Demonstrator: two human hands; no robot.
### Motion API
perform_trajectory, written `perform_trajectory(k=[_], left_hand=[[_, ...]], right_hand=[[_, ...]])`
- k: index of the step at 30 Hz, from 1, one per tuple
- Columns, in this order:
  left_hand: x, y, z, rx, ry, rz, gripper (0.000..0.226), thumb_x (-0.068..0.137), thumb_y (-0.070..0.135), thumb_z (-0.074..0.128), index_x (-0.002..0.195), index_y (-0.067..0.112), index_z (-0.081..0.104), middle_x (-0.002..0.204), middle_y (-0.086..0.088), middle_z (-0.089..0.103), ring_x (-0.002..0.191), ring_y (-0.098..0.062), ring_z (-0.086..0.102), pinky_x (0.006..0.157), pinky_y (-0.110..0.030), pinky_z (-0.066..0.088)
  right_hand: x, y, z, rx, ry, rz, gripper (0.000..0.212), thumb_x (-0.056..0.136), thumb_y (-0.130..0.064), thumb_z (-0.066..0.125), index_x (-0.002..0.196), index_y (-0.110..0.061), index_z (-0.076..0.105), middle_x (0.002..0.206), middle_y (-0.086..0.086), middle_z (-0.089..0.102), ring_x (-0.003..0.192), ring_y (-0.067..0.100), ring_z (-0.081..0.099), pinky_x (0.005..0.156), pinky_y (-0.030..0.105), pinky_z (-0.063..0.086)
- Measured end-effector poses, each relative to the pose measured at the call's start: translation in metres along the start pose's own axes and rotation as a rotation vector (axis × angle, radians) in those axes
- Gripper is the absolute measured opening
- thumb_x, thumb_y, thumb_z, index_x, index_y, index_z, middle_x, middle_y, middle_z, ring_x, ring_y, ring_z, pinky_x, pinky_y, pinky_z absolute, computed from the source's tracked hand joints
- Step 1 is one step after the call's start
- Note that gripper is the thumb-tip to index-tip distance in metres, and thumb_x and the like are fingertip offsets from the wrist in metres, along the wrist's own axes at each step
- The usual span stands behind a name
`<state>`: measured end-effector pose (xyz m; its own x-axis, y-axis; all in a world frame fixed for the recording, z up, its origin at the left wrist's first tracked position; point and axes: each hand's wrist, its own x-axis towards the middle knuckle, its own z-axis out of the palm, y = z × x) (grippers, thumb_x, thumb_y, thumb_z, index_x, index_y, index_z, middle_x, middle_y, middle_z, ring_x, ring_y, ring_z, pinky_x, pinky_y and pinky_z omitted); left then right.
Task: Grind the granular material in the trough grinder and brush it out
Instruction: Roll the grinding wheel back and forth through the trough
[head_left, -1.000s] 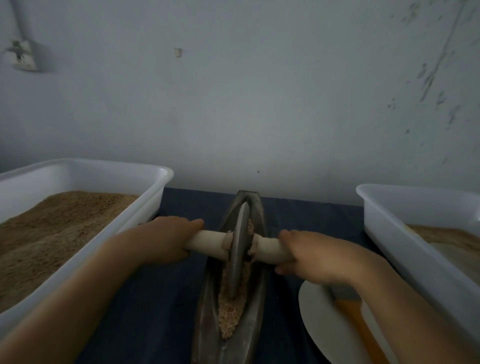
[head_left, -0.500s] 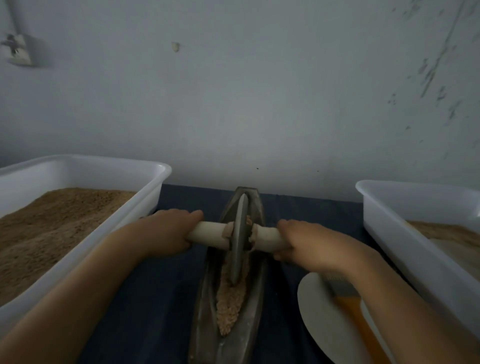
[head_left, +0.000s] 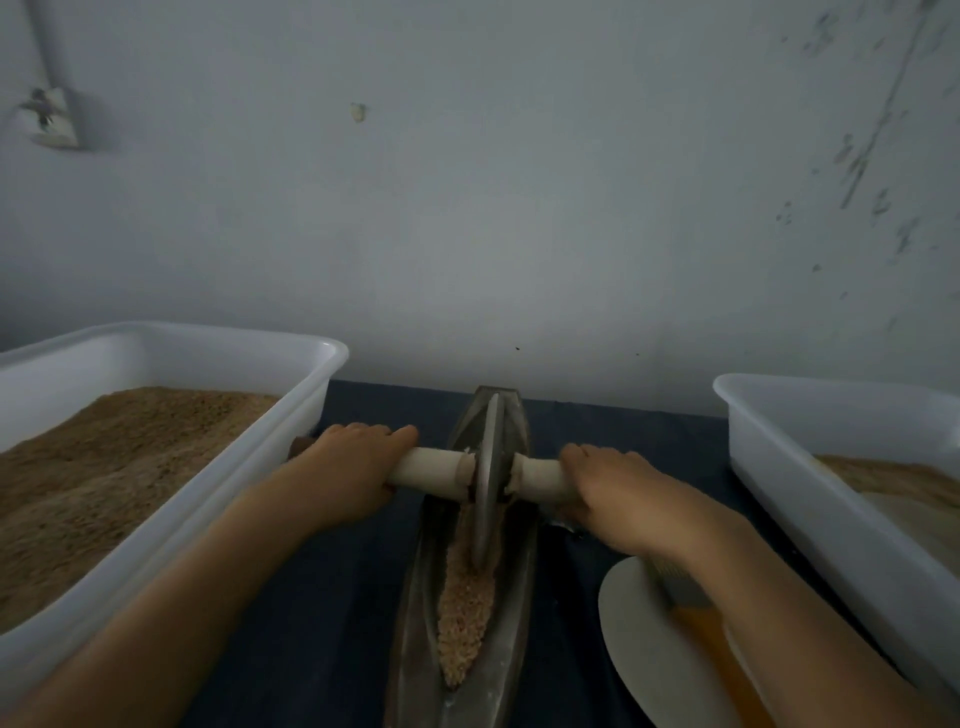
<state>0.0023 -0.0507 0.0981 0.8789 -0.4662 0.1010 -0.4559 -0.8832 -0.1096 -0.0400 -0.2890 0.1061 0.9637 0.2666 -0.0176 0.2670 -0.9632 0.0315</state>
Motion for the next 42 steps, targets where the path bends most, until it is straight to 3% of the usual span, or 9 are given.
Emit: perform_trajectory(k=[4, 8, 12, 20, 24, 28, 32, 36, 42], left_hand=[[-0.019, 0.002, -0.026, -0.12, -0.314, 0.057, 0.031, 0.091, 0.024, 0.056, 0.117, 0.027, 0.04, 0.112, 0.005, 0.055, 0.096, -0.007, 0.051, 0.085, -0.021, 0.039], [-0.029, 0.002, -0.038, -0.178, -0.43, 0.107, 0.023, 0.091, 0.023, 0.055, 0.103, 0.031, 0.038, 0.087, 0.014, 0.047, 0.076, -0.001, 0.046, 0.069, -0.014, 0.036], [-0.027, 0.002, -0.036, -0.183, -0.435, 0.086, 0.024, 0.091, 0.024, 0.057, 0.107, 0.03, 0.04, 0.097, 0.011, 0.05, 0.087, -0.004, 0.049, 0.082, -0.021, 0.041], [0.001, -0.004, 0.003, -0.011, 0.009, 0.012, 0.031, 0.091, 0.031, 0.054, 0.117, 0.025, 0.039, 0.118, 0.004, 0.053, 0.107, -0.013, 0.052, 0.093, -0.028, 0.041], [0.012, -0.003, 0.021, 0.034, 0.249, -0.035, 0.031, 0.091, 0.033, 0.053, 0.117, 0.025, 0.038, 0.116, 0.005, 0.052, 0.106, -0.013, 0.05, 0.09, -0.027, 0.037], [0.013, 0.002, 0.024, 0.04, 0.321, -0.065, 0.031, 0.089, 0.03, 0.055, 0.116, 0.025, 0.039, 0.114, 0.004, 0.051, 0.103, -0.014, 0.049, 0.089, -0.027, 0.036], [0.008, 0.002, 0.016, 0.08, 0.221, -0.048, 0.037, 0.091, 0.032, 0.053, 0.122, 0.025, 0.035, 0.12, 0.004, 0.051, 0.109, -0.014, 0.049, 0.095, -0.027, 0.037], [-0.004, 0.001, -0.004, 0.033, -0.07, -0.003, 0.039, 0.092, 0.029, 0.054, 0.125, 0.026, 0.035, 0.122, 0.004, 0.053, 0.11, -0.013, 0.052, 0.092, -0.026, 0.04], [-0.025, 0.005, -0.028, -0.044, -0.353, 0.065, 0.036, 0.091, 0.026, 0.056, 0.122, 0.028, 0.037, 0.116, 0.005, 0.054, 0.096, -0.006, 0.049, 0.084, -0.019, 0.037]], right_hand=[[-0.02, -0.01, -0.021, 0.074, -0.238, -0.055, 0.034, 0.093, -0.038, 0.054, 0.114, -0.015, 0.042, 0.102, 0.0, 0.046, 0.086, 0.011, 0.041, 0.055, 0.017, 0.028], [-0.033, -0.014, -0.029, 0.067, -0.324, -0.111, 0.034, 0.093, -0.041, 0.051, 0.114, -0.016, 0.042, 0.092, -0.005, 0.042, 0.073, 0.004, 0.039, 0.056, 0.016, 0.03], [-0.032, -0.013, -0.029, 0.086, -0.344, -0.11, 0.025, 0.094, -0.041, 0.05, 0.086, -0.023, 0.034, 0.078, -0.009, 0.038, 0.065, 0.001, 0.036, 0.053, 0.017, 0.029], [0.001, 0.0, -0.008, 0.109, -0.106, -0.017, 0.023, 0.093, -0.035, 0.053, 0.096, -0.018, 0.037, 0.087, -0.005, 0.043, 0.083, 0.014, 0.044, 0.059, 0.026, 0.03], [0.014, 0.006, 0.013, -0.081, 0.214, 0.001, 0.018, 0.092, -0.023, 0.049, 0.106, -0.014, 0.044, 0.109, 0.004, 0.051, 0.096, 0.022, 0.047, 0.069, 0.031, 0.023], [0.017, 0.007, 0.022, -0.138, 0.332, 0.007, 0.024, 0.089, -0.018, 0.048, 0.112, -0.013, 0.044, 0.11, 0.004, 0.05, 0.1, 0.022, 0.046, 0.07, 0.03, 0.02], [0.011, 0.006, 0.014, -0.077, 0.172, -0.006, 0.022, 0.093, -0.024, 0.049, 0.112, -0.013, 0.043, 0.111, 0.005, 0.051, 0.096, 0.021, 0.047, 0.07, 0.029, 0.023], [-0.005, -0.005, -0.005, 0.014, -0.082, -0.02, 0.032, 0.094, -0.035, 0.051, 0.115, -0.012, 0.043, 0.114, 0.005, 0.051, 0.094, 0.017, 0.047, 0.068, 0.026, 0.029], [-0.028, -0.012, -0.025, 0.075, -0.306, -0.106, 0.027, 0.093, -0.04, 0.052, 0.105, -0.019, 0.04, 0.083, -0.009, 0.039, 0.07, 0.003, 0.038, 0.055, 0.015, 0.028]])
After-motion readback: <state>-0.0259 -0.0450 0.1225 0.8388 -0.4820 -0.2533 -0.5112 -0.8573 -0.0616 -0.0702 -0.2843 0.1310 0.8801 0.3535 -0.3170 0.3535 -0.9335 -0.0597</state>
